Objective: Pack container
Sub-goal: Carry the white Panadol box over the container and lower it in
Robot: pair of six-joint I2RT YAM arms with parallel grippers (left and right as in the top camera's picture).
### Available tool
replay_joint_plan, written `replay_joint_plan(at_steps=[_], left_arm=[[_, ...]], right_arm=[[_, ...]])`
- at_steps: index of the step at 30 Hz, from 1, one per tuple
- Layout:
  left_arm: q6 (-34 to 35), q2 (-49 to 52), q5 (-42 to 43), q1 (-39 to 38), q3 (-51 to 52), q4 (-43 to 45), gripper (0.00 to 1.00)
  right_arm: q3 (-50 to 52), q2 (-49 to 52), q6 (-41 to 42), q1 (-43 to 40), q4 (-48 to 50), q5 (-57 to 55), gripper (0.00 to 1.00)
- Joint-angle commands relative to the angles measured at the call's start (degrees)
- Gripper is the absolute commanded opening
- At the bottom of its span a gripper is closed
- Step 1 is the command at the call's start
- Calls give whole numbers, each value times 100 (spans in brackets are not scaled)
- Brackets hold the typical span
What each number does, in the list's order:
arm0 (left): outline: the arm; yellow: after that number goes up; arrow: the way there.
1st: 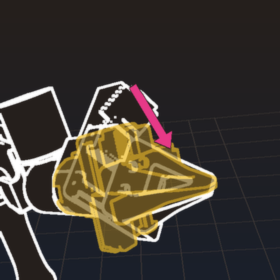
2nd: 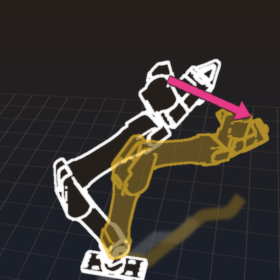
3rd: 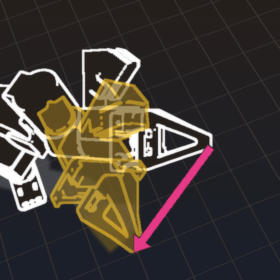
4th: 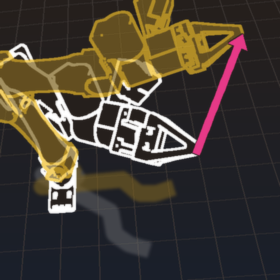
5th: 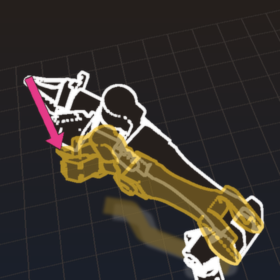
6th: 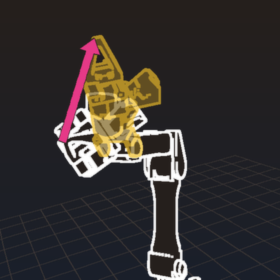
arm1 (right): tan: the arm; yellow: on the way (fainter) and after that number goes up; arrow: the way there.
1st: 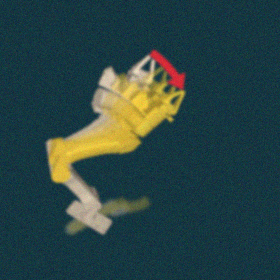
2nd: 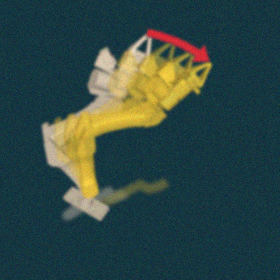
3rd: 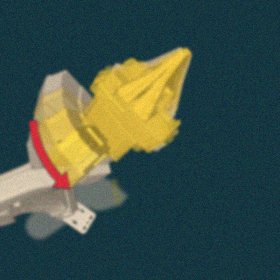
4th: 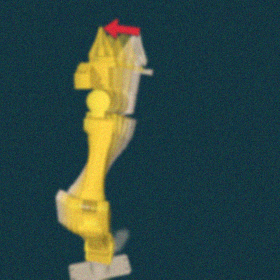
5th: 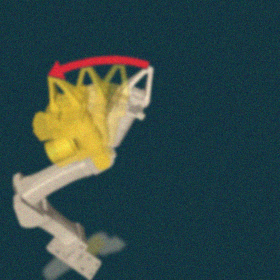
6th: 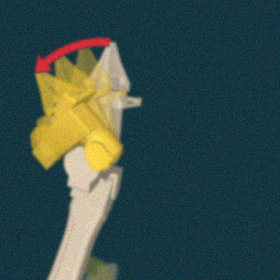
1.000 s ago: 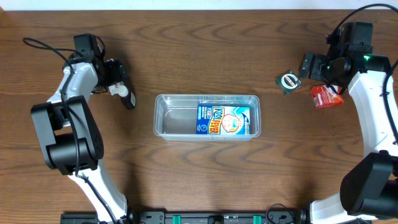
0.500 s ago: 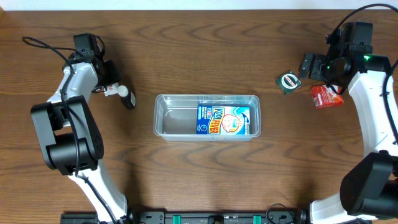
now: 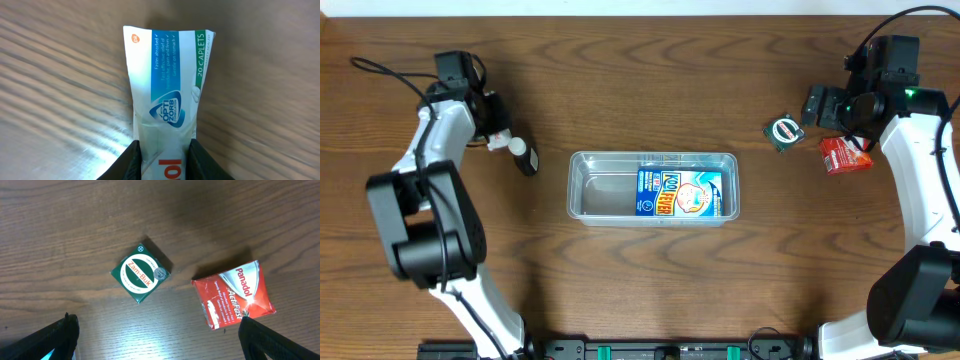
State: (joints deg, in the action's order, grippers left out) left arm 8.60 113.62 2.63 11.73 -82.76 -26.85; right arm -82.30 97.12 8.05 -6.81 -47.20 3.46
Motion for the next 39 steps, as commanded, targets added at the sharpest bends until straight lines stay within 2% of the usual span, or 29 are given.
replay_joint_plan(at_steps=[1, 4, 9, 14, 17, 24, 26, 27, 32, 39], left_arm=[[-151, -927, -61, -7, -85, -101, 29], [-304, -1552, 188, -48, -85, -348, 29], [-1410, -2402, 1235, -402, -85, -894, 29], [-2575, -2774, 1851, -1226, -85, -1220, 29], [-3121, -2780, 2015, -1834, -83, -1327, 29], [-3547, -2625, 2076, -3025, 197, -1394, 30], [-3858, -2549, 2076, -3327, 280, -1528, 44], [-4068, -2505, 2074, -3467, 302, -1622, 47], [-5235, -2238, 2072, -4087, 310, -2033, 46], [-5493, -1895, 2072, -4395, 310, -2022, 45]], right_arm=[[2, 42, -39, 44, 11, -68, 99], [2, 39, -39, 46, 11, -68, 99], [2, 39, -39, 46, 11, -66, 99], [2, 39, -39, 44, 9, -68, 99], [2, 39, -39, 46, 9, -68, 99], [2, 39, -42, 46, 9, -68, 99], [2, 39, -39, 46, 9, -68, 99], [2, 39, -42, 46, 9, -68, 99], [2, 39, -42, 44, 9, -68, 99], [2, 39, -42, 46, 9, -68, 99]])
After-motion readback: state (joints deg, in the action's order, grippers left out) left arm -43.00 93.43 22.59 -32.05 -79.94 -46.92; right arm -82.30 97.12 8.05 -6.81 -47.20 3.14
